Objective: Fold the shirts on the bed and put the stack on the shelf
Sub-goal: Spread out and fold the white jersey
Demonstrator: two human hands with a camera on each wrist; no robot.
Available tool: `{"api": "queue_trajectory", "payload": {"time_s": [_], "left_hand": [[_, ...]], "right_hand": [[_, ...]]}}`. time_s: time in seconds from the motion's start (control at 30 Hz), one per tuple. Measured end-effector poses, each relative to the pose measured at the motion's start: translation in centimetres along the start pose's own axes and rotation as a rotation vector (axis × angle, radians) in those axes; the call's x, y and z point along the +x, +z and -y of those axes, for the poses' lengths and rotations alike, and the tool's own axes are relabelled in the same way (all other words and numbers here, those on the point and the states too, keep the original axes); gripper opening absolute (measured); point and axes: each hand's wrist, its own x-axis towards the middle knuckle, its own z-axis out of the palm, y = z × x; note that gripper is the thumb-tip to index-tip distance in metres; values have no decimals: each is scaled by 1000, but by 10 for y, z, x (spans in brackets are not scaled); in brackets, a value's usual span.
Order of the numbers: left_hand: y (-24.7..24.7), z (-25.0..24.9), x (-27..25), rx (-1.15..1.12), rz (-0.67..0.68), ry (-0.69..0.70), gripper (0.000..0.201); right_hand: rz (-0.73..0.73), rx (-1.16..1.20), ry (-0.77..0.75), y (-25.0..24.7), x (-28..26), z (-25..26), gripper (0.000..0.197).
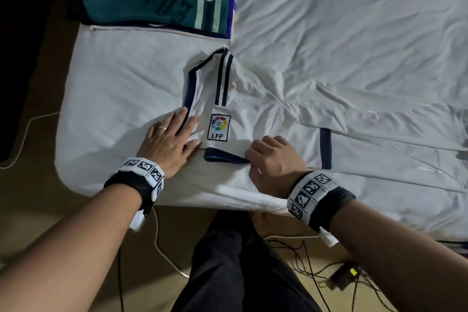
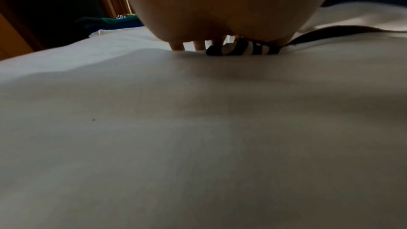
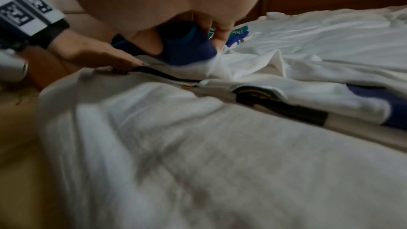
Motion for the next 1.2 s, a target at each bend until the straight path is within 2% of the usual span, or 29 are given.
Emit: {"api": "queue_trajectory", "payload": {"time_s": [0.07,0.1,0.17,0.23,0.3,0.47,0.57,0.7,0.77,0.8,0.83,0.87,0.93,1.03,1.1,1.13,1.2], "left_hand": [[-2,1,1,-9,-21,-1,63],[-1,2,3,-5,-30,6,61],[-4,6,4,-23,-38,31,57],[-9,9,5,-72,-66,57,58],[-16,12,8,-100,-89,78,67],[-34,23,26,-64,-104,97,72],[-41,25,40,-55,-100,145,79],[-48,30,63,-109,-33,202,85],[-51,31,71,-136,-100,223,66],[-54,31,74,-116,-76,201,55],[-54,33,78,-75,-52,182,55],[-54,35,79,-55,-40,179,61],[-56,37,82,-109,-142,244,67],[-54,46,96,-116,-311,253,45],[-62,45,104,-152,-335,222,39],[-67,44,109,-181,-335,208,40],[-72,43,115,-251,-303,149,46]], "right_hand": [[142,-2,-37,-5,-1,-3,22],[167,11,-28,-8,4,-4,30],[116,66,31,-13,27,-3,42],[14,130,102,-19,53,5,40],[-9,150,202,-19,80,12,33],[139,5,476,-14,142,23,44],[223,1,589,-9,157,22,31],[202,-40,525,-19,154,29,26],[217,-30,433,-23,146,32,19],[245,-33,383,-22,142,31,20],[266,-38,349,-22,140,30,24],[258,-40,336,-21,139,28,30],[154,-20,350,-21,146,23,37],[-27,13,429,-25,167,16,40],[-18,1,534,-23,182,11,50],[-10,-9,586,-22,189,9,50],[-21,-11,647,-18,197,5,32]]}}
